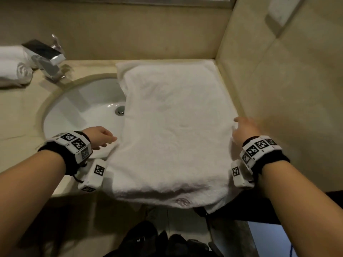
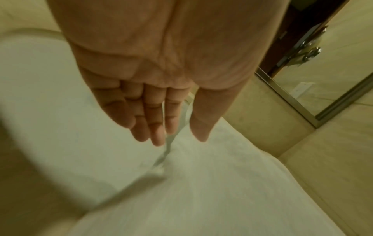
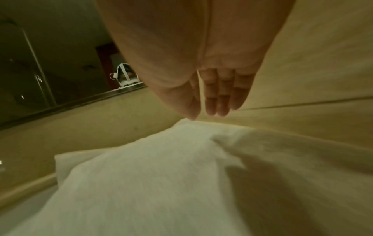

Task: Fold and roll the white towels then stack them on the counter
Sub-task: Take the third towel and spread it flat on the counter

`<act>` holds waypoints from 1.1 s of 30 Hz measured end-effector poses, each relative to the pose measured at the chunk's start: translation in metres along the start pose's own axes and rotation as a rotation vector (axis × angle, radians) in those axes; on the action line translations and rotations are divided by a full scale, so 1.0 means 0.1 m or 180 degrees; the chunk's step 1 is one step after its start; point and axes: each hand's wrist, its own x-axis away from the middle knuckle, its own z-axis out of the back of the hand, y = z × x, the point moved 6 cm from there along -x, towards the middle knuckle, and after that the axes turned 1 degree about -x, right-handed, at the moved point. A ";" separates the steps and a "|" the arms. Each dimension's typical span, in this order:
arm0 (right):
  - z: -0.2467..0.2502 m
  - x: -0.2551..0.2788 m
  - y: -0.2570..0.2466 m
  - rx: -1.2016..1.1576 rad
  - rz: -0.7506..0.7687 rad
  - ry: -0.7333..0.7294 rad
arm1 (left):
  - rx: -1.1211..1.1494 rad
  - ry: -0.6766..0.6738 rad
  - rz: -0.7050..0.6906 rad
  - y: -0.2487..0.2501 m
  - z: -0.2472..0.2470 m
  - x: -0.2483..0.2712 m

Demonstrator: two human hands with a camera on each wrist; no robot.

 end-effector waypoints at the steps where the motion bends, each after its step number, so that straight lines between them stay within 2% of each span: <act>1: 0.04 -0.12 -0.15 -0.0105 0.0165 -0.0014 | 0.0087 0.0054 -0.0041 0.08 0.09 -0.11; 6: 0.16 -0.83 -0.81 -0.0134 0.0524 -0.0162 | 0.0405 0.0358 -0.0151 0.56 0.60 -0.88; 10: 0.16 -1.59 -1.24 -0.0001 0.0663 -0.0184 | 0.0529 0.0281 -0.0064 0.89 0.76 -1.59; 14: 0.06 -2.28 -1.40 0.0299 0.0472 -0.0212 | 0.1642 -0.0186 0.0132 1.06 0.50 -2.11; 17: 0.01 -2.51 -1.29 0.0435 0.0262 -0.0191 | 0.2461 -0.0141 0.0418 1.07 0.46 -2.25; 20: 0.02 -2.64 -1.20 0.0297 0.0166 -0.0192 | 0.2997 -0.0112 0.0282 1.09 0.75 -2.30; 22: 0.01 -2.71 -1.23 0.0396 0.0195 -0.0383 | 0.2974 0.0025 0.0197 1.07 1.04 -2.34; 25: -0.02 -2.79 -1.33 0.0722 0.0152 -0.0519 | 0.2613 0.0090 0.0395 1.10 1.23 -2.43; 28: 0.00 -2.79 -1.37 0.0825 0.0071 -0.0448 | 0.1755 0.0394 0.0483 1.17 1.25 -2.49; 29: 0.02 -2.75 -1.37 0.0797 0.0082 -0.0394 | 0.1641 0.0373 0.0488 1.15 1.20 -2.52; 31: 0.08 -2.67 -1.34 0.0631 0.0160 -0.0211 | 0.1855 0.0139 0.0451 1.15 1.09 -2.51; 33: 0.10 -2.60 -1.29 0.0531 0.0148 -0.0118 | 0.1625 0.0183 0.0420 1.15 1.07 -2.49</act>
